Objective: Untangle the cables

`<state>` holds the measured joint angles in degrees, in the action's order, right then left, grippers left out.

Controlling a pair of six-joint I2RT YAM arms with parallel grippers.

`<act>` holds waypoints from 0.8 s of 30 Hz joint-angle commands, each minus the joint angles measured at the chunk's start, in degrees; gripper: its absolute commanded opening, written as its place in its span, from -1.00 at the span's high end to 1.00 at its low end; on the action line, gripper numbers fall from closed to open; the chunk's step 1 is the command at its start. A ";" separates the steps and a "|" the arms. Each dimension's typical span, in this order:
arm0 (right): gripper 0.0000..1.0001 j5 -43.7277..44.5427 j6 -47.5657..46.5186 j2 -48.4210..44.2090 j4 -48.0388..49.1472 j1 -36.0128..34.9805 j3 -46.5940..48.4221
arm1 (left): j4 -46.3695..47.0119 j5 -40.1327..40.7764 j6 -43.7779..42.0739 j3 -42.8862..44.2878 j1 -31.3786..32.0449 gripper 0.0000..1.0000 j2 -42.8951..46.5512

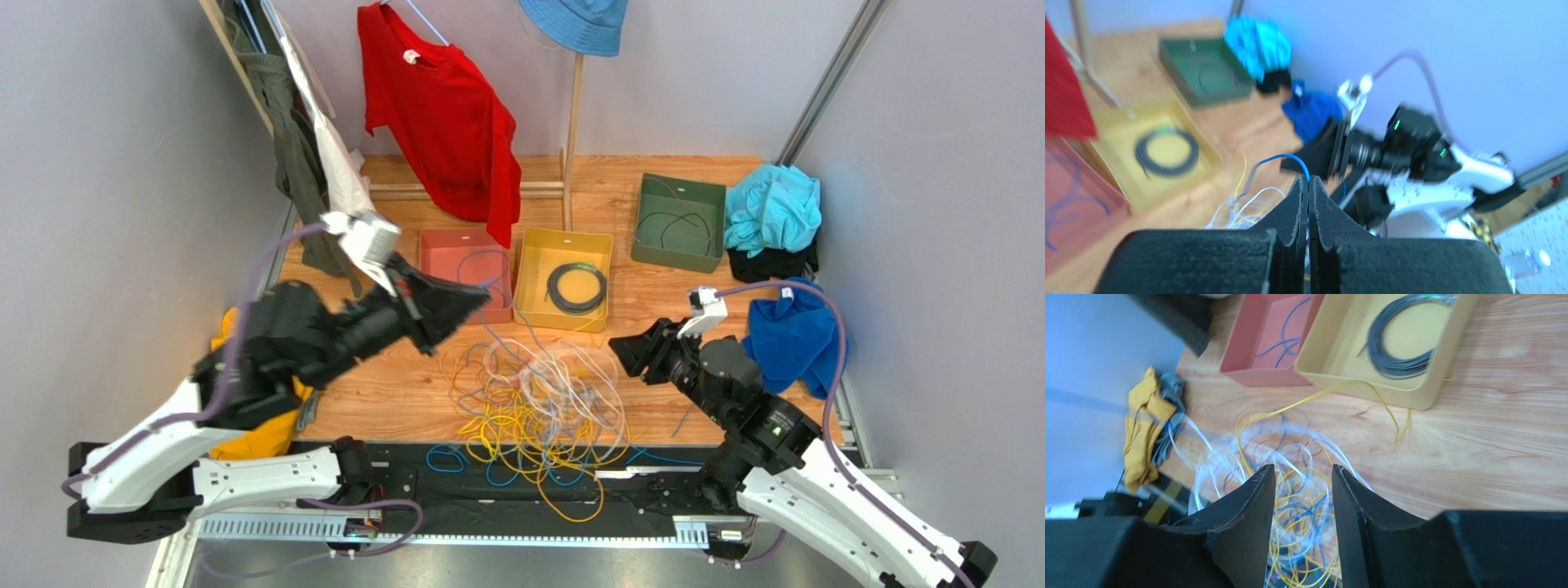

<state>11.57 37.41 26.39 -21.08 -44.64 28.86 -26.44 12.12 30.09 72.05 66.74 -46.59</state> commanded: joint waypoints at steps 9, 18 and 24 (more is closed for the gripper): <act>0.00 -1.91 -7.08 3.14 3.50 -16.78 9.10 | -21.53 8.89 -16.63 35.24 0.23 1.00 -14.84; -0.06 7.74 -11.65 7.87 5.44 -27.07 9.81 | -25.94 6.42 -19.45 53.89 0.23 1.00 -22.05; -0.20 26.22 -14.99 8.59 8.86 -35.51 6.82 | -27.79 8.97 -20.86 55.04 0.23 1.00 -22.67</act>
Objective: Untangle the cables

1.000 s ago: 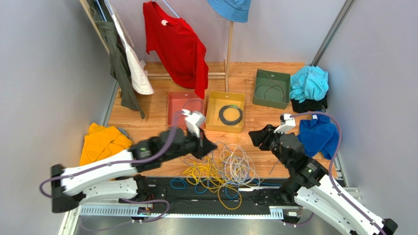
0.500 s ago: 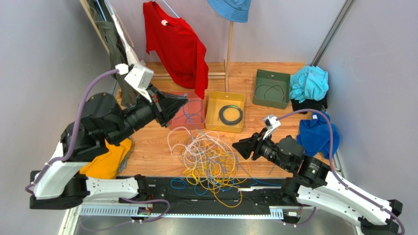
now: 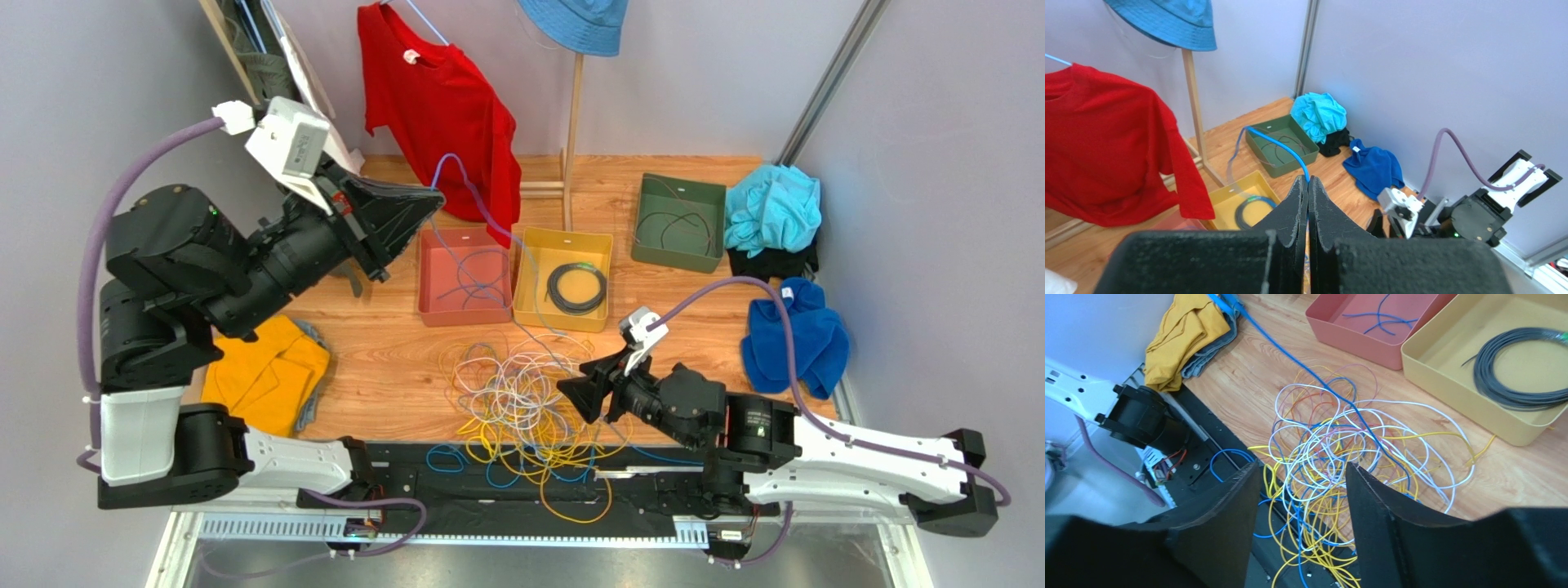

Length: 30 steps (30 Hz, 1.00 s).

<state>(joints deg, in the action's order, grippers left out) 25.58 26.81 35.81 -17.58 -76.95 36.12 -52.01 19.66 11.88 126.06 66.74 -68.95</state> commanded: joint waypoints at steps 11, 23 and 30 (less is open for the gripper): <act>-0.68 18.19 -16.34 15.22 13.45 -2.60 3.77 | -2.13 1.08 -2.30 -0.29 0.14 1.00 0.04; 0.99 20.03 -11.33 25.54 13.37 6.37 10.98 | -2.31 0.82 -1.16 -3.53 0.14 1.00 2.50; 1.00 19.24 -20.03 20.62 6.96 6.63 29.48 | 4.36 3.71 1.65 -19.42 0.23 1.00 13.20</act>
<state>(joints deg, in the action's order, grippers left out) 44.51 12.40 60.88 -10.41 -70.32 51.24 -53.10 21.10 11.55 113.16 66.74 -61.71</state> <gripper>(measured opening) 0.011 0.008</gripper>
